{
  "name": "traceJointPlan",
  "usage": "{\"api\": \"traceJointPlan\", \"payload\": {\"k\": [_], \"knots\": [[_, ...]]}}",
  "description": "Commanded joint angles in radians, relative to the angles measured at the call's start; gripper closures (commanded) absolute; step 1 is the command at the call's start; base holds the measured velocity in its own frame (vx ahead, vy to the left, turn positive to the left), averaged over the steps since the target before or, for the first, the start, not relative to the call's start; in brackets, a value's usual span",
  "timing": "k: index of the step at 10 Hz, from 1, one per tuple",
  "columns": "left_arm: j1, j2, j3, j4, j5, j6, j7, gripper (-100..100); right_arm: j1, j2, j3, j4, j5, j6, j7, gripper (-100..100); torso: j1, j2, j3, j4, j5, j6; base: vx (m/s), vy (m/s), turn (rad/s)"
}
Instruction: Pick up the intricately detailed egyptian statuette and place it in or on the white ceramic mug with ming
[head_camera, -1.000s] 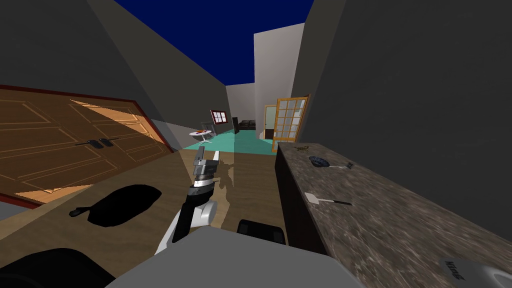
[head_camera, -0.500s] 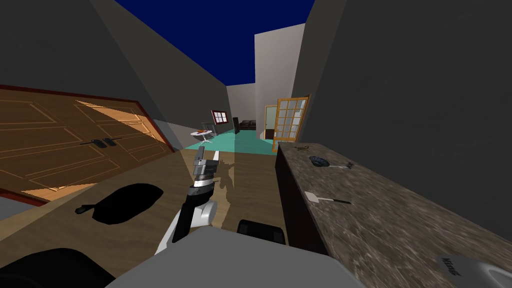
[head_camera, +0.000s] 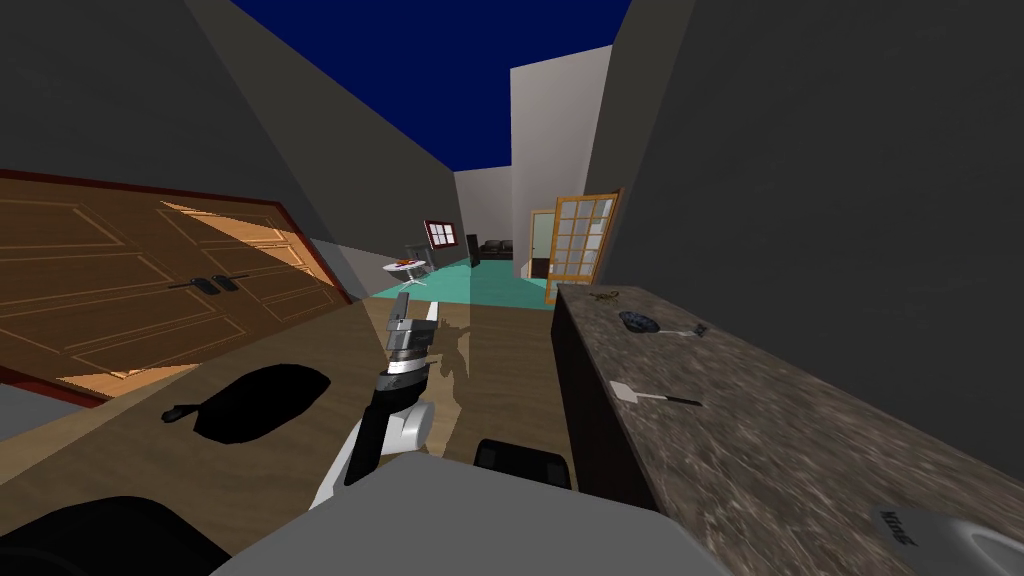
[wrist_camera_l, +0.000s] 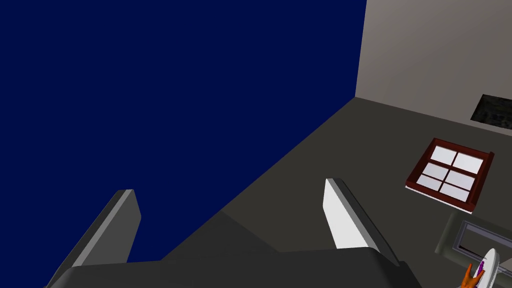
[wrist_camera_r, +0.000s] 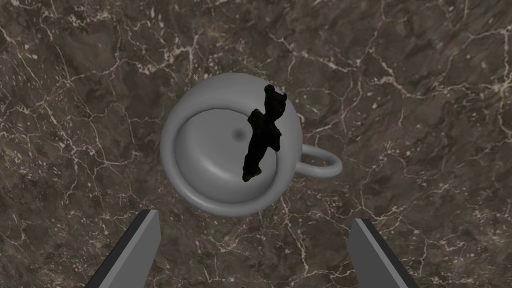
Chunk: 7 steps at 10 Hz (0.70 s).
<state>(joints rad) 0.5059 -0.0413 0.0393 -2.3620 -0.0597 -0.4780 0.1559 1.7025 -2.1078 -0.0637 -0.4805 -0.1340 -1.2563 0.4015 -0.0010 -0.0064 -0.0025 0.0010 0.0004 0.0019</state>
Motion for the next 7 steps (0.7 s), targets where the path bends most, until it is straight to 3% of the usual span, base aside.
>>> {"api": "traceJointPlan", "payload": {"k": [1, 2, 3, 7], "knots": [[0.000, 0.000, 0.000, 0.000, 0.000, 0.000, 0.000, 0, 0.034, -0.015, 0.005, 0.023, -0.050, -0.015, 0.012, -100, 0.000, 0.000, 0.000, 0.000, 0.000, 0.000, -0.027, 0.005, 0.009], [0.000, 0.000, 0.000, 0.000, 0.000, 0.000, 0.000, 0, 0.040, -0.012, -0.004, 0.023, -0.040, -0.013, 0.009, -100, 0.000, 0.000, 0.000, 0.000, 0.000, 0.000, -0.010, 0.001, 0.001], [0.000, 0.000, 0.000, 0.000, 0.000, 0.000, 0.000, 0, 0.045, -0.013, -0.006, 0.026, -0.045, -0.016, 0.011, 0, 0.000, -0.001, 0.000, 0.000, 0.000, 0.000, 0.000, 0.000, 0.000], [0.000, 0.000, 0.000, 0.000, 0.000, 0.000, 0.000, 0, 0.045, -0.013, -0.006, 0.026, -0.045, -0.016, 0.011, 0, -0.001, -0.001, -0.001, 0.000, 0.000, 0.000, 0.000, 0.000, 0.000]]}}
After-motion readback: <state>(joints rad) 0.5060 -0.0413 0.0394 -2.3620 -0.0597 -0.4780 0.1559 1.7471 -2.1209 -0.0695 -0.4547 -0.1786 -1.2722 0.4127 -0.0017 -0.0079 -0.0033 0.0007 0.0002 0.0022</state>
